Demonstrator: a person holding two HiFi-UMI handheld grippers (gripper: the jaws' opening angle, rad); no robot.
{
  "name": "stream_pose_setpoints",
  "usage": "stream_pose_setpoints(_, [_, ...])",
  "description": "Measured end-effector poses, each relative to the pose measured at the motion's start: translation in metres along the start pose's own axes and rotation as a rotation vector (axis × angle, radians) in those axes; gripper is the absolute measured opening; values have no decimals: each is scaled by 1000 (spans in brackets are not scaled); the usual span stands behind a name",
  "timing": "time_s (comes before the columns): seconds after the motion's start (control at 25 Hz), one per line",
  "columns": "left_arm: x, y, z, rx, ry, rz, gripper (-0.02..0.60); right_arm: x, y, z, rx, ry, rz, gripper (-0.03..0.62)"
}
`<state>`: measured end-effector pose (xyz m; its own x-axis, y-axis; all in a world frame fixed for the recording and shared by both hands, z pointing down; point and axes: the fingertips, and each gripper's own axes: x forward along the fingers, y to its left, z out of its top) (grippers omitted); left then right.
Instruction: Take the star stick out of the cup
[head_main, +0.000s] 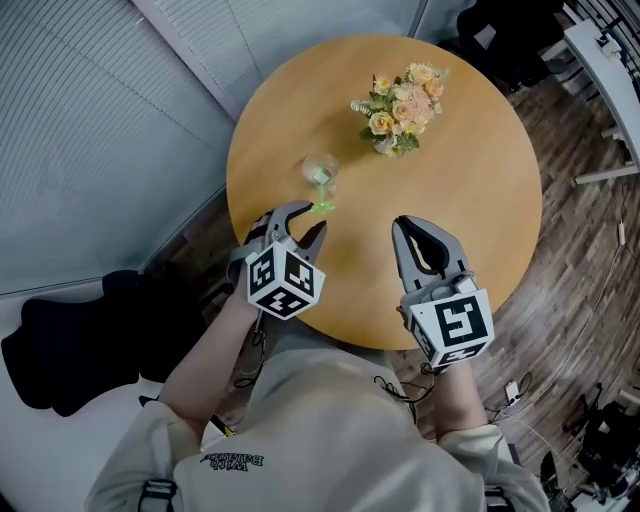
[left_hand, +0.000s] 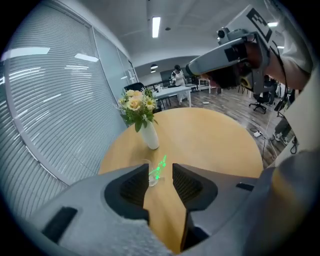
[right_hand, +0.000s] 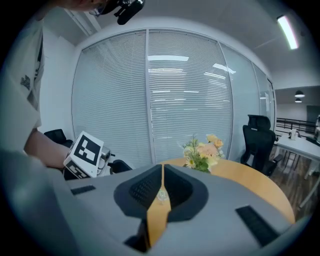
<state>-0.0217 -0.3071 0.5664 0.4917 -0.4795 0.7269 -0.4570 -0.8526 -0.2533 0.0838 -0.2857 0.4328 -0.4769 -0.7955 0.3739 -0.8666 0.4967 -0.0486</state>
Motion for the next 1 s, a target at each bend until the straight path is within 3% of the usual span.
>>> stream_pose_setpoints(0.4, [40, 0, -9, 50, 23, -44, 148, 14, -14, -23, 38, 40, -24, 37])
stream_pose_setpoints(0.52, [43, 2, -10, 68, 25, -34, 91, 12, -18, -25, 43, 50, -37, 37])
stream_pose_setpoints(0.8, [40, 13, -5, 26, -17, 29, 37, 3, -29, -42, 60, 66, -72, 37])
stream_pose_setpoints(1.0, [19, 20, 4, -13, -46, 12, 32, -6, -30, -41, 61, 59, -78, 35])
